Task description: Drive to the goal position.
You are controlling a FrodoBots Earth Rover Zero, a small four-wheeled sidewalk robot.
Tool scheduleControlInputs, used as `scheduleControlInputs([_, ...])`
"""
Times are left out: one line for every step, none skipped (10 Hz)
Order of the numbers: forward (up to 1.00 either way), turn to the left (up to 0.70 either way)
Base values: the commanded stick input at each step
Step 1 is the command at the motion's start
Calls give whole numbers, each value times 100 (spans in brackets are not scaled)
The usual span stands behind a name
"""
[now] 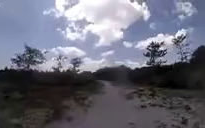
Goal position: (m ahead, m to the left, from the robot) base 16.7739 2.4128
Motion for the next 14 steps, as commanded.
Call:
scheduleControlInputs([85,0])
scheduleControlInputs([85,0])
scheduleControlInputs([85,0])
scheduleControlInputs([85,0])
scheduleControlInputs([85,0])
scheduleControlInputs([85,0])
scheduleControlInputs([85,0])
scheduleControlInputs([85,0])
scheduleControlInputs([85,0])
scheduleControlInputs([85,0])
scheduleControlInputs([85,0])
scheduleControlInputs([85,0])
scheduleControlInputs([85,0])
scheduleControlInputs([85,0])
